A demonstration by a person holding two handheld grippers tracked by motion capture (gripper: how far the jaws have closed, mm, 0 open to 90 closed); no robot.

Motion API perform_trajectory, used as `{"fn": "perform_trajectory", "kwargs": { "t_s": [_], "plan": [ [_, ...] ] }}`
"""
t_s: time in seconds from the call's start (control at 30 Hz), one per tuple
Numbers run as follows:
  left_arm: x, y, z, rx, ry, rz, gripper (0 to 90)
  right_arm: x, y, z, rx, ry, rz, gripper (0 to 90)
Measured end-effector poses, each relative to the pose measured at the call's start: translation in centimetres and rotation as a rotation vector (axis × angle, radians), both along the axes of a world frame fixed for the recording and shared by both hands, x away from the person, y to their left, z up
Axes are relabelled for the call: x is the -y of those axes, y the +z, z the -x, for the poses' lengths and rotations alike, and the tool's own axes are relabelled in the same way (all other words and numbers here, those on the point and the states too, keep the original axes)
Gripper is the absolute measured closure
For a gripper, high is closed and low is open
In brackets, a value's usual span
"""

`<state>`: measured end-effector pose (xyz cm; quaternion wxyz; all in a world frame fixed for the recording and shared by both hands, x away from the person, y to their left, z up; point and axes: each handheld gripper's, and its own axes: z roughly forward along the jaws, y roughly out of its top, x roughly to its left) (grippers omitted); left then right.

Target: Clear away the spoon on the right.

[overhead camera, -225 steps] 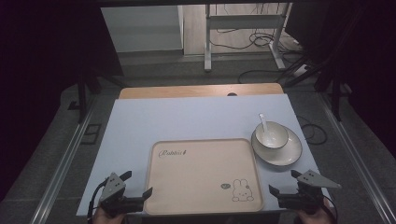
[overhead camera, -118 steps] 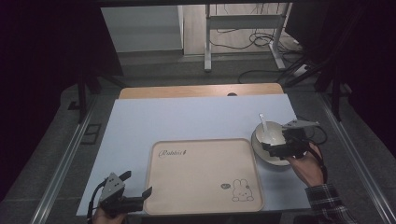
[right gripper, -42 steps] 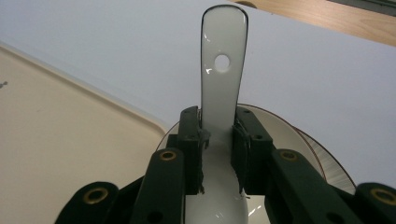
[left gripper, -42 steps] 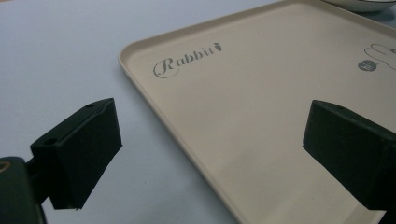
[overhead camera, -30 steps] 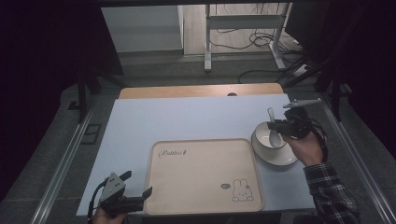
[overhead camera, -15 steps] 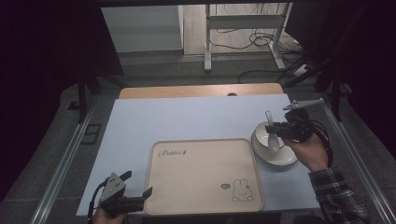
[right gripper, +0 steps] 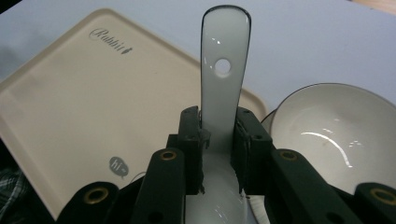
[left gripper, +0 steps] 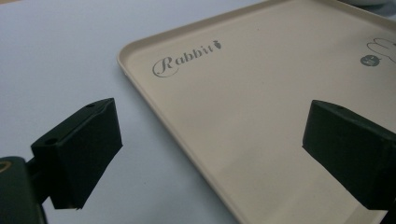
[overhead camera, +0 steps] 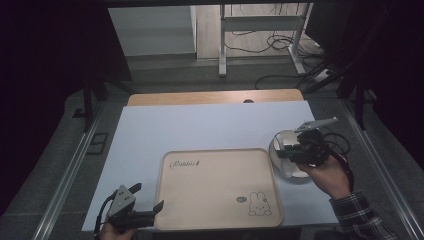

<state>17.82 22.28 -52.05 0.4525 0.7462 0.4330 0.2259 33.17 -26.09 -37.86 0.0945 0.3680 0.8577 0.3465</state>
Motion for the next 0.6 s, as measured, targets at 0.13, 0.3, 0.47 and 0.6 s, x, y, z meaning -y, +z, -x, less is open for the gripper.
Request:
{"fn": "perform_trajectory", "kwargs": {
  "t_s": [0.13,0.3,0.47,0.6],
  "plan": [
    [0.0,0.0,0.0,0.000,-0.001,-0.001,4.2,-0.4,-0.3,0.4,-0.015,0.015,0.009,74.9],
    [0.0,0.0,0.0,0.001,-0.001,-0.002,4.2,-1.2,-0.9,1.0,-0.035,0.043,0.030,74.9],
    [0.0,0.0,0.0,0.001,-0.001,-0.003,4.3,-2.1,-1.9,1.5,-0.059,0.071,0.051,75.0],
    [0.0,0.0,0.0,0.001,0.000,-0.003,4.3,-2.7,-3.0,1.7,-0.085,0.093,0.066,75.0]
  ]
}}
